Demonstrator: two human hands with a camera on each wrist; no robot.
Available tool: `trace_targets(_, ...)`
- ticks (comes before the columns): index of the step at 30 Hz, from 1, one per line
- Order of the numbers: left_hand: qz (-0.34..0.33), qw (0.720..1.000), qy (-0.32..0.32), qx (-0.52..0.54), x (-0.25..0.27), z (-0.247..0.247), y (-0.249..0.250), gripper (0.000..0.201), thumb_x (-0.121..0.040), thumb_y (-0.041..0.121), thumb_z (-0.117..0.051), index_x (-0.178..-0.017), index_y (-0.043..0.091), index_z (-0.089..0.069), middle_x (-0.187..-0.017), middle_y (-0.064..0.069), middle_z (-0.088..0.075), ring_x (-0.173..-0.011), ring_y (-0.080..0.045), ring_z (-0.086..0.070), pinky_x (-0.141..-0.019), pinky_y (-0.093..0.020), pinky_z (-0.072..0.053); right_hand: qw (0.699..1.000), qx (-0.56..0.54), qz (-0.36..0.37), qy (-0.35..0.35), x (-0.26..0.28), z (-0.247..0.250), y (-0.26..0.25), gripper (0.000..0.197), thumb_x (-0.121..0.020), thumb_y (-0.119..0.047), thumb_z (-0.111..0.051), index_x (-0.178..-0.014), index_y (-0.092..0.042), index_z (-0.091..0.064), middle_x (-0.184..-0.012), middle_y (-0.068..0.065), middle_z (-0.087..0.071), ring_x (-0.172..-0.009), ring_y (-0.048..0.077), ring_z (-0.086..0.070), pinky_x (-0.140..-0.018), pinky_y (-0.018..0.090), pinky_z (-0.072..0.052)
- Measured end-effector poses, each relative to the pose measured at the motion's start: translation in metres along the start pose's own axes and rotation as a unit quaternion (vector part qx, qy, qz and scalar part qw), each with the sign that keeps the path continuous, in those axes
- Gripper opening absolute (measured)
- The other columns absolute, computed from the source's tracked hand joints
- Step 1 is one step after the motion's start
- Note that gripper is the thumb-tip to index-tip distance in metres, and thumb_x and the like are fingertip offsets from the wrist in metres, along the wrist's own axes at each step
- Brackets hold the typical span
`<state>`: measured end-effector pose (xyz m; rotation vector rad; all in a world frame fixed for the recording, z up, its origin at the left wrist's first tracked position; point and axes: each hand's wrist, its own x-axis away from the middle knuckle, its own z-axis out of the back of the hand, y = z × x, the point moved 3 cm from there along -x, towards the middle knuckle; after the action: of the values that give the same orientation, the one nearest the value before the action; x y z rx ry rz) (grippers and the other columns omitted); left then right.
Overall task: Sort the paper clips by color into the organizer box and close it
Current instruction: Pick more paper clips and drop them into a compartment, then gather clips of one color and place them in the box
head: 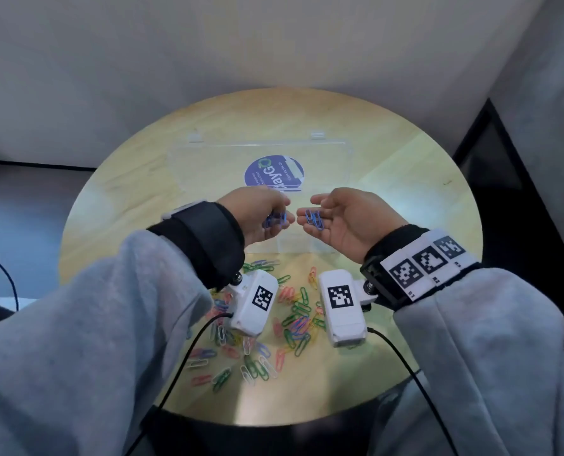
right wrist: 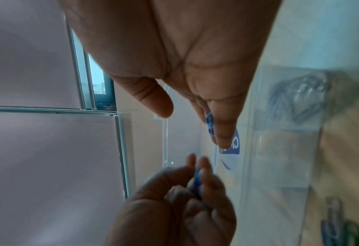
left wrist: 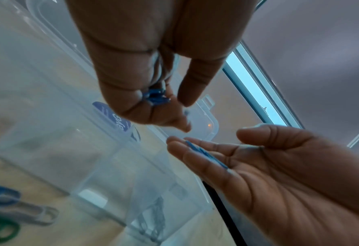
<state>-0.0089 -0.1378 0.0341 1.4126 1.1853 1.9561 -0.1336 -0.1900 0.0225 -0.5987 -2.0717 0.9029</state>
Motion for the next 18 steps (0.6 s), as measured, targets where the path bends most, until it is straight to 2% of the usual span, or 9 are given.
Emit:
trace_targets(2,-0.001,0.999,-0.003,0.047,-0.004,-0.001,0.001,0.008,-0.095,0.011,-0.047,-0.094,0.007,-0.054,-0.074,-0.013,-0.059,-0.061,-0.018,-0.055,-0.053,-0.018,-0.051,0.999,-0.034,0.002,-0.007,-0.005,-0.002,-0.002,0.015,-0.09,-0.001,-0.032,-0.102,-0.003,-0.041,-0.1,0.021,-0.047,-0.078,0.026,-0.055,-0.069,0.027,-0.047)
trace_targets(5,-0.007,0.998,-0.013,0.063,-0.014,-0.001,0.002,0.025,-0.098,0.03,-0.045,-0.088,0.01,-0.056,-0.083,-0.012,-0.058,-0.071,-0.02,-0.056,-0.073,-0.026,-0.051,0.999,-0.048,0.002,-0.014,-0.012,-0.006,-0.003,0.017,-0.091,-0.004,-0.032,-0.106,-0.005,-0.039,-0.106,0.02,-0.04,-0.077,0.023,-0.048,-0.068,0.026,-0.044)
trace_targets(7,-0.009,0.998,-0.018,0.055,-0.017,-0.001,0.004,0.03,-0.098,0.037,-0.042,-0.086,0.014,-0.057,-0.091,-0.01,-0.055,-0.079,-0.02,-0.055,-0.078,-0.025,-0.048,0.999,-0.034,-0.003,-0.018,-0.015,-0.008,-0.003,0.024,-0.092,-0.006,-0.032,-0.113,-0.002,-0.042,-0.121,0.025,-0.04,-0.101,0.028,-0.05,-0.081,0.029,-0.045)
trace_targets(8,-0.007,0.999,-0.023,0.049,-0.018,-0.002,0.004,0.032,-0.097,0.04,-0.041,-0.089,0.014,-0.058,-0.098,-0.011,-0.053,-0.086,-0.021,-0.054,-0.08,-0.025,-0.046,1.0,-0.024,-0.006,-0.016,-0.016,-0.008,-0.002,0.028,-0.092,-0.006,-0.032,-0.118,0.0,-0.043,-0.132,0.027,-0.038,-0.119,0.031,-0.046,-0.091,0.032,-0.043)
trace_targets(9,-0.004,0.999,-0.031,0.042,-0.018,-0.003,0.004,0.034,-0.097,0.042,-0.039,-0.095,0.014,-0.058,-0.105,-0.012,-0.051,-0.095,-0.023,-0.053,-0.085,-0.026,-0.045,1.0,-0.016,-0.007,-0.013,-0.016,-0.008,-0.001,0.029,-0.093,-0.006,-0.033,-0.119,0.001,-0.044,-0.138,0.027,-0.037,-0.129,0.033,-0.04,-0.098,0.034,-0.04)
trace_targets(10,0.001,0.998,-0.042,0.036,-0.018,-0.005,0.004,0.037,-0.097,0.044,-0.038,-0.103,0.013,-0.058,-0.112,-0.013,-0.049,-0.105,-0.024,-0.051,-0.092,-0.028,-0.043,1.0,-0.005,-0.005,-0.011,-0.015,-0.007,-0.001,0.027,-0.093,-0.006,-0.034,-0.116,0.0,-0.045,-0.135,0.027,-0.04,-0.127,0.032,-0.042,-0.099,0.034,-0.04)
trace_targets(12,0.004,0.998,-0.058,0.028,-0.016,-0.008,0.004,0.039,-0.097,0.045,-0.036,-0.11,0.014,-0.056,-0.118,-0.013,-0.048,-0.115,-0.024,-0.048,-0.099,-0.031,-0.038,1.0,0.026,0.006,-0.002,-0.011,-0.005,-0.001,0.019,-0.092,-0.004,-0.038,-0.107,-0.002,-0.05,-0.113,0.021,-0.049,-0.105,0.027,-0.049,-0.086,0.029,-0.045)
trace_targets(15,-0.016,0.999,-0.043,0.018,-0.013,-0.005,0.004,0.034,-0.097,0.043,-0.04,-0.096,0.015,-0.059,-0.101,-0.006,-0.053,-0.096,-0.019,-0.053,-0.088,-0.027,-0.044,0.993,0.119,0.017,0.013,-0.007,0.001,-0.003,0.016,-0.093,-0.005,-0.042,-0.098,-0.006,-0.057,-0.092,0.009,-0.058,-0.085,0.019,-0.058,-0.077,0.024,-0.049)
trace_targets(18,-0.048,0.998,-0.044,-0.023,-0.003,-0.005,0.003,0.021,-0.096,0.031,-0.047,-0.092,0.014,-0.057,-0.086,-0.004,-0.055,-0.075,-0.016,-0.055,-0.07,-0.023,-0.048,0.959,0.283,0.033,0.002,0.004,0.011,-0.006,0.02,-0.093,0.0,-0.042,-0.087,-0.011,-0.057,-0.083,0.007,-0.059,-0.075,0.016,-0.058,-0.075,0.025,-0.051)
